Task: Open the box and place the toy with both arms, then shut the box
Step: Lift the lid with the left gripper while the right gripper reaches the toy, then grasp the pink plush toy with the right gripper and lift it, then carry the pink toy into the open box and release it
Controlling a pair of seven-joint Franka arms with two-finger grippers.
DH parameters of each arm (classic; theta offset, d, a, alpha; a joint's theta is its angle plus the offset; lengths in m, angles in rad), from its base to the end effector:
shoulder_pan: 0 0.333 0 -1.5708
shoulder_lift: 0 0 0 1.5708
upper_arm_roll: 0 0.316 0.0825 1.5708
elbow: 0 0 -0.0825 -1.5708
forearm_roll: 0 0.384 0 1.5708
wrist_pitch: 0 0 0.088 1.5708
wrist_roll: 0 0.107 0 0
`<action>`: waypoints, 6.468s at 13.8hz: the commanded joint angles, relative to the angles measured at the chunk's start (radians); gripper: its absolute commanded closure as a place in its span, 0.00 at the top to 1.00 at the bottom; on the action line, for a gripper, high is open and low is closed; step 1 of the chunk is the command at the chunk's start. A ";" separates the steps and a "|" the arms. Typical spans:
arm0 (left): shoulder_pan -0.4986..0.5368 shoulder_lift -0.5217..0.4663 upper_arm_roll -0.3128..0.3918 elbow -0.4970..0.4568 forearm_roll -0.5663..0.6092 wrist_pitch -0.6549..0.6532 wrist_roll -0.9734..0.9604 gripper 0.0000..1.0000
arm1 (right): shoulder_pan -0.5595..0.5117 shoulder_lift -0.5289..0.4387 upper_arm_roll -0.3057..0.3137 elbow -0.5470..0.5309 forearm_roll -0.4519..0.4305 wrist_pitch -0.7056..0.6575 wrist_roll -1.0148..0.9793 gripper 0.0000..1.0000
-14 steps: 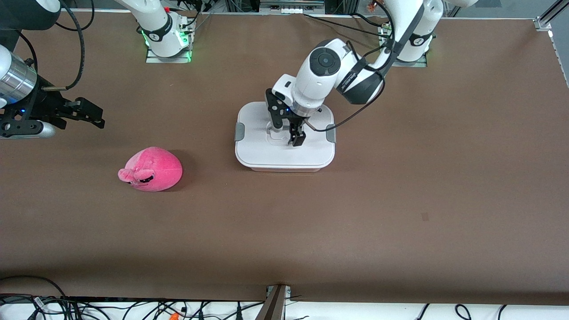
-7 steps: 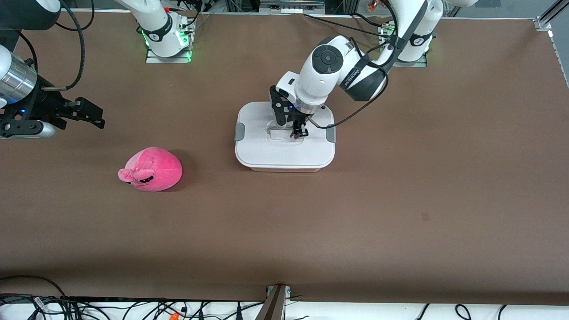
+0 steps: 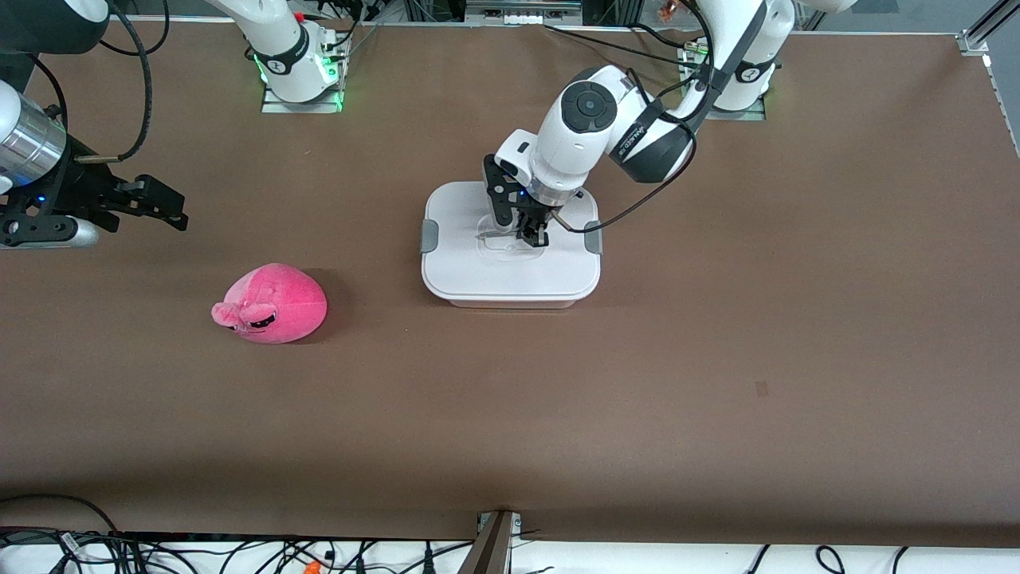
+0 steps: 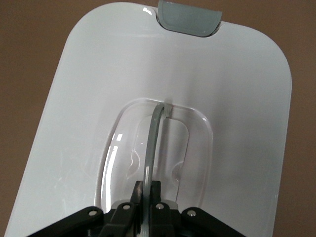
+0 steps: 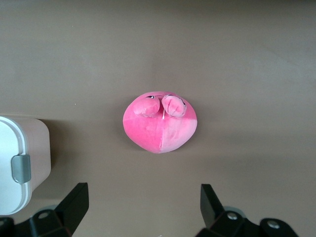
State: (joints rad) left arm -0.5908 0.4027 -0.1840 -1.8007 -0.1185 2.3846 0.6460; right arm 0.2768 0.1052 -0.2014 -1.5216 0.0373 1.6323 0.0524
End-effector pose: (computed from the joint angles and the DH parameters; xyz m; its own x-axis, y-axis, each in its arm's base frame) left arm 0.4810 -0.4578 0.3457 0.2432 -0.9397 0.2405 -0.9694 -0.2439 0.0275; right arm 0.5888 0.0544 0.5941 0.9997 0.0220 0.0068 0.0221 -0.9996 -0.0166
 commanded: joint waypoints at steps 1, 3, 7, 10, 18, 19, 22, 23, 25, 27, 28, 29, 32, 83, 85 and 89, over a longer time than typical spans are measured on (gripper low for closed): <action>0.003 -0.011 -0.002 0.047 -0.013 -0.010 0.001 0.00 | -0.002 -0.002 0.002 0.006 -0.011 0.000 -0.011 1.00; 0.008 -0.038 -0.002 0.047 -0.013 -0.051 0.007 0.00 | -0.002 -0.002 0.002 0.006 -0.014 0.003 -0.011 1.00; 0.035 -0.113 0.000 0.049 -0.013 -0.217 0.014 0.00 | 0.001 0.022 0.003 0.008 -0.014 0.070 -0.014 1.00; 0.130 -0.163 -0.003 0.093 -0.016 -0.420 0.020 0.00 | -0.011 0.031 0.000 0.003 -0.001 0.060 0.006 1.00; 0.429 -0.154 0.009 0.334 -0.009 -0.878 0.193 0.00 | 0.002 0.166 0.005 -0.118 -0.014 0.070 -0.054 1.00; 0.486 -0.151 0.011 0.334 -0.006 -0.878 0.231 0.00 | 0.002 0.156 0.005 -0.202 -0.005 0.151 -0.054 1.00; 0.662 -0.121 0.009 0.359 0.014 -0.878 0.363 0.00 | 0.002 0.131 0.005 -0.377 -0.004 0.320 -0.051 1.00; 0.696 -0.102 0.011 0.406 0.022 -0.880 0.417 0.00 | 0.002 0.131 0.005 -0.420 -0.004 0.389 -0.051 1.00; 0.721 -0.081 0.012 0.437 0.058 -0.886 0.434 0.00 | 0.001 0.142 0.003 -0.447 -0.004 0.461 -0.054 1.00; 0.726 -0.071 0.012 0.478 0.094 -0.920 0.443 0.00 | 0.001 0.157 0.003 -0.440 -0.004 0.486 -0.054 1.00; 0.724 -0.064 0.012 0.489 0.092 -0.920 0.442 0.00 | 0.001 0.168 0.003 -0.440 -0.004 0.510 -0.054 1.00; 0.724 -0.059 0.012 0.504 0.095 -0.920 0.443 0.00 | 0.001 0.178 0.003 -0.439 -0.004 0.530 -0.055 1.00; 0.732 -0.065 0.015 0.531 0.181 -0.972 0.451 0.00 | 0.001 0.218 0.005 -0.440 -0.002 0.598 -0.055 1.00; 0.767 -0.033 0.014 0.555 0.141 -0.987 0.443 0.00 | 0.556 0.705 0.209 0.386 -0.223 0.150 -0.591 1.00; 0.770 -0.033 0.014 0.554 0.141 -0.987 0.445 0.00 | 0.568 0.709 0.211 0.386 -0.220 0.208 -0.496 1.00; 0.770 -0.033 0.014 0.554 0.140 -0.993 0.445 0.00 | 0.578 0.712 0.215 0.386 -0.209 0.328 -0.320 1.00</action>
State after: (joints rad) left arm 0.1727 0.3644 -0.1653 -1.2743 0.0274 1.4174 1.0765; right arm 0.8420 0.7976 0.0189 -1.1698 -0.1683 1.9367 -0.3390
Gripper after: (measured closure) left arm 0.930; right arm 0.115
